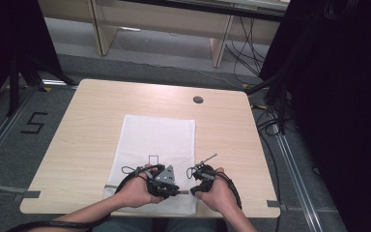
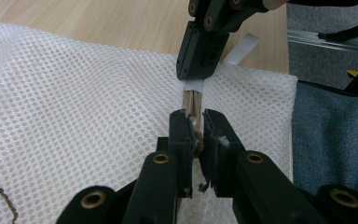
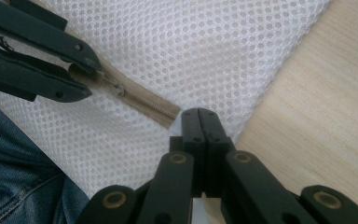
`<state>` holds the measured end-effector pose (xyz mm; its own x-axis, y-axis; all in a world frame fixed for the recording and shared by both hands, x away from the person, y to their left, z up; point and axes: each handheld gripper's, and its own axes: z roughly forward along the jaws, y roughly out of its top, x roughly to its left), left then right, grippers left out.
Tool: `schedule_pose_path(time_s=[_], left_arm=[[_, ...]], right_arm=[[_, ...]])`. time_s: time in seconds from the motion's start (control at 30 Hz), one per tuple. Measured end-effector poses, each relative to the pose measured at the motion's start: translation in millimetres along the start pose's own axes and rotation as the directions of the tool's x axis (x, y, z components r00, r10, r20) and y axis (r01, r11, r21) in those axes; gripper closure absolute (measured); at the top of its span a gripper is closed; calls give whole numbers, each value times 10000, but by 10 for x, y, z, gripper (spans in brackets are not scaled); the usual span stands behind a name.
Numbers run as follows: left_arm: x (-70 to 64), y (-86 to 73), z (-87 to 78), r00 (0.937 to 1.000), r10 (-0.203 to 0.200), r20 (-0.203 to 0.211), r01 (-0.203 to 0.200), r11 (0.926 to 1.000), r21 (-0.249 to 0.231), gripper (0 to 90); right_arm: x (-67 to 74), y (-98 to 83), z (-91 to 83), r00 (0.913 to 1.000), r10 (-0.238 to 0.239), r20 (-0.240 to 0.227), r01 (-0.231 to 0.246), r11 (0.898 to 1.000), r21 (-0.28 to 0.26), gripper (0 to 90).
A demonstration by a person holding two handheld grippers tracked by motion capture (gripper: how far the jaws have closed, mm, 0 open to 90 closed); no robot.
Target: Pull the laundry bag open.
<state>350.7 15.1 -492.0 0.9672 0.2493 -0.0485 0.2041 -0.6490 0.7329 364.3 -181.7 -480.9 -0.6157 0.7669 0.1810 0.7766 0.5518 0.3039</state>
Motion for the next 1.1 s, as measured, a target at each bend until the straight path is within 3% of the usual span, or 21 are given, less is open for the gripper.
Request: schedule_pose_path(time_s=[0.4, 1.1], left_arm=[[11, -6, -54, 9999, 161, -59, -160, 9998, 136, 818], [6, -13, -77, 10000, 82, 23, -82, 9999, 75, 818]], right_arm=[[8, 1, -3, 10000, 88, 13, -88, 10000, 33, 900], [7, 4, -3, 10000, 6, -18, -6, 10000, 22, 900]])
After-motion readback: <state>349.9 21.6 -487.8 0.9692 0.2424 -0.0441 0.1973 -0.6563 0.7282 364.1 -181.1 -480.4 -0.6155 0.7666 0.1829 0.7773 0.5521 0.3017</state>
